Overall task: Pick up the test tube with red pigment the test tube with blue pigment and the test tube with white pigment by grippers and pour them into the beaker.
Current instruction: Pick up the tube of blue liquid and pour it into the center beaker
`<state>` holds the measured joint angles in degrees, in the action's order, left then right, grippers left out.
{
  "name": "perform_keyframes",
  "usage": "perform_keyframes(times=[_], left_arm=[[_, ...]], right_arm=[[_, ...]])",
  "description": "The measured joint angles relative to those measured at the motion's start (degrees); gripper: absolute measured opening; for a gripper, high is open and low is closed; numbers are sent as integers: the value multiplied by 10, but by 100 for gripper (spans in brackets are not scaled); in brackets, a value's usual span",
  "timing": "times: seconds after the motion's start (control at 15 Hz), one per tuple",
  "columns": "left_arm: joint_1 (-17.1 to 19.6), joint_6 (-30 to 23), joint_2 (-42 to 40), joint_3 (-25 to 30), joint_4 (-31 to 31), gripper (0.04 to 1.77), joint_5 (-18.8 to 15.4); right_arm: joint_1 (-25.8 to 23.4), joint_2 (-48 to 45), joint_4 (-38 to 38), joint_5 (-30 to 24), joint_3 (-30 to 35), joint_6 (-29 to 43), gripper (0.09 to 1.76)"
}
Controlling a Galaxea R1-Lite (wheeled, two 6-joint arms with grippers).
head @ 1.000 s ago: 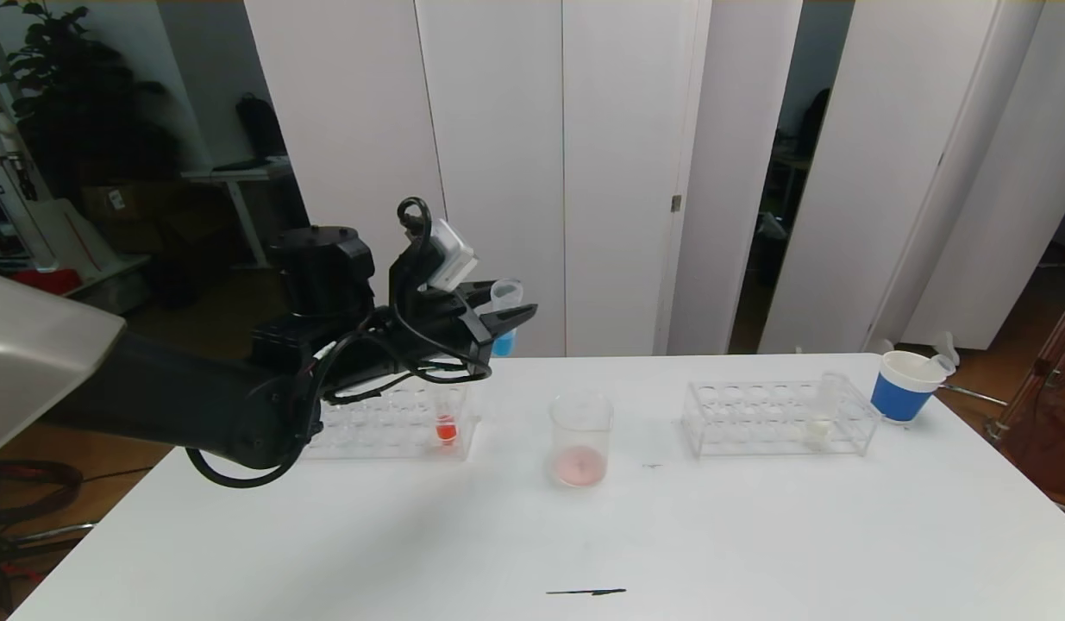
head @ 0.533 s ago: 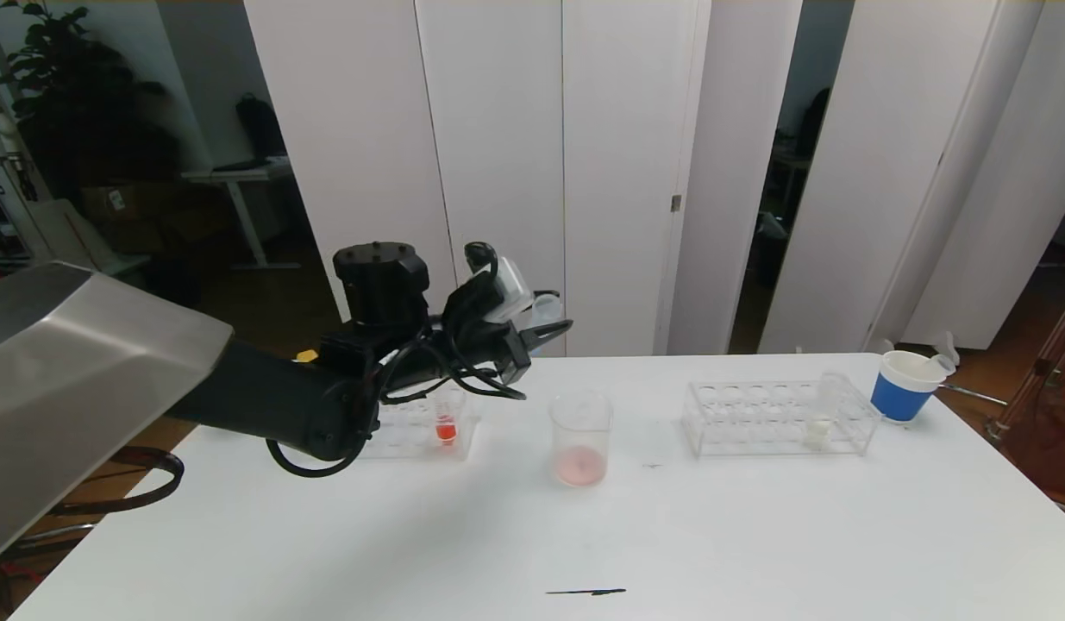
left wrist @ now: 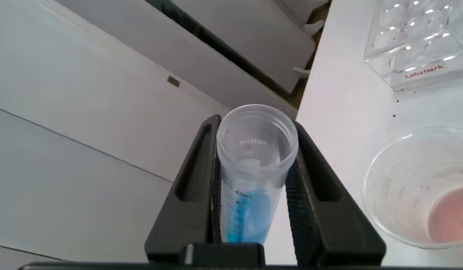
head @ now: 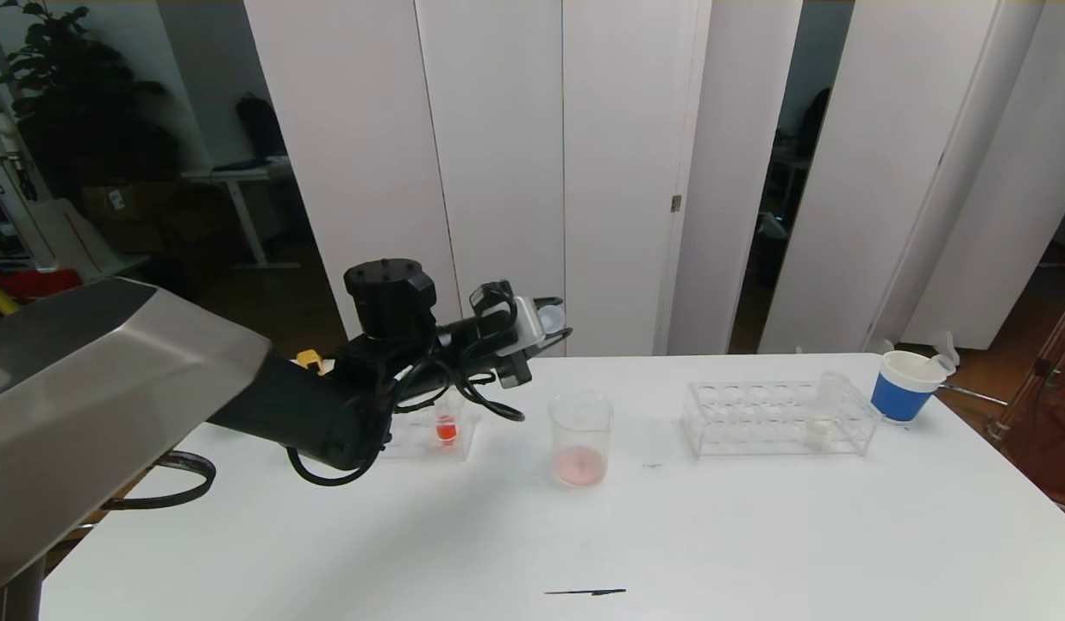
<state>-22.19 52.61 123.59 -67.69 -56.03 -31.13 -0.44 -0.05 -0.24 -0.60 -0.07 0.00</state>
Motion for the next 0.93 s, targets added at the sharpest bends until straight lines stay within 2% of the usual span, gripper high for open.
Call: perform_keyframes(times=[0.53, 0.93], left_arm=[[9, 146, 34, 15, -88, 58, 2], [6, 204, 65, 24, -161, 58, 6]], right_arm=[[0, 0, 0, 0, 0, 0, 175], [0, 0, 0, 0, 0, 0, 175]])
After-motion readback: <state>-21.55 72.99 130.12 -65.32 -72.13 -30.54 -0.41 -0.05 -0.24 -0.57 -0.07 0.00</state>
